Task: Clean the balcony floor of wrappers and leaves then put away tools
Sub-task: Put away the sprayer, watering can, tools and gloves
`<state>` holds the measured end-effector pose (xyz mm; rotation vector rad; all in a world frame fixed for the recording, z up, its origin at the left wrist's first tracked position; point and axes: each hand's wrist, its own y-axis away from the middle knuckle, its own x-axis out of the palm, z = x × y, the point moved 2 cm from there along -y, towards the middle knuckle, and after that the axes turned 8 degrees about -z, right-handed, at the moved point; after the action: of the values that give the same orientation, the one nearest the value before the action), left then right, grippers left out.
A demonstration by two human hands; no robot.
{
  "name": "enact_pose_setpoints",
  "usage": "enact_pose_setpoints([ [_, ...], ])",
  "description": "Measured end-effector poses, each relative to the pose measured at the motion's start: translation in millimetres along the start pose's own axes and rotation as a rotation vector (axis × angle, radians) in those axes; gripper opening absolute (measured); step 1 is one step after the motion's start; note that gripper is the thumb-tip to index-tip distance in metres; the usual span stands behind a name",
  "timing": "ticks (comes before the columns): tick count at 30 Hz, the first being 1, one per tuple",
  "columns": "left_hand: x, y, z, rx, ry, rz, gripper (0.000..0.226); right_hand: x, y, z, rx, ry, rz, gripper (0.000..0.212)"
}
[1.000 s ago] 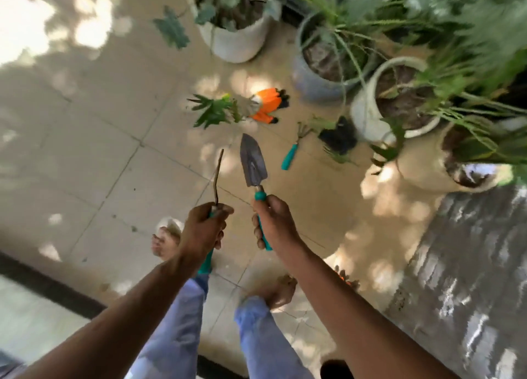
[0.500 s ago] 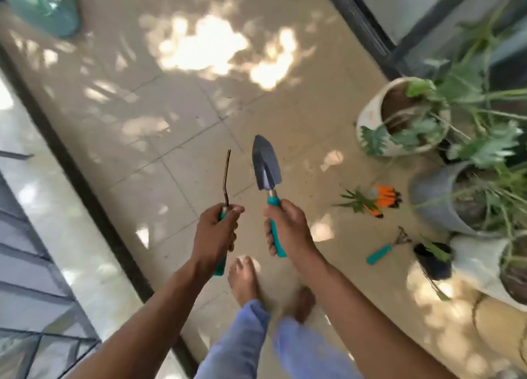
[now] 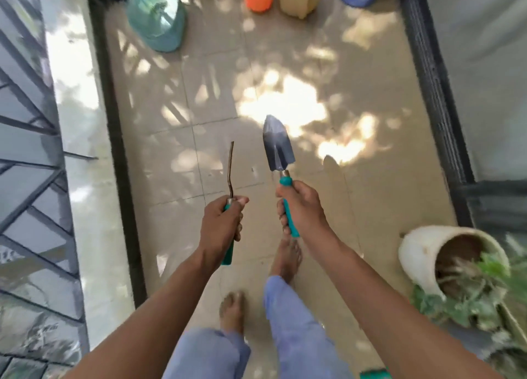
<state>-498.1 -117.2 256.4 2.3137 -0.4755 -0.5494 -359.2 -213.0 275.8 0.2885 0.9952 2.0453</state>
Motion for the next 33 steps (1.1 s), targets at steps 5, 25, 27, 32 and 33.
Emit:
enact_pose_setpoints([
  [5,1.0,-68.4,-67.4,-0.041,0.143,-0.098,0.022,39.6,-66.8,82.3,-0.021,0.169,0.046,0.020],
  [25,-72.8,-398.1,-291.8,-0.298,0.320,-0.213,0.009,283.4,-348.0,306.5,0.104,0.234,0.144,0.015],
  [27,-75.9,-424.4,-307.2,-0.299,0.321,-0.250,0.005,304.3,-381.6,317.0,0.104,0.391,0.178,0.016],
  [32,-76.3,-512.3,-315.7,-0.306,0.289,-0.317,0.011,351.1,-458.8,332.9,0.100,0.460,0.162,0.038],
  [33,-76.1,-531.5,-313.0,-0.322,0.307,-0.305,0.009,360.7,-471.2,335.0,0.115,0.491,0.180,0.041],
])
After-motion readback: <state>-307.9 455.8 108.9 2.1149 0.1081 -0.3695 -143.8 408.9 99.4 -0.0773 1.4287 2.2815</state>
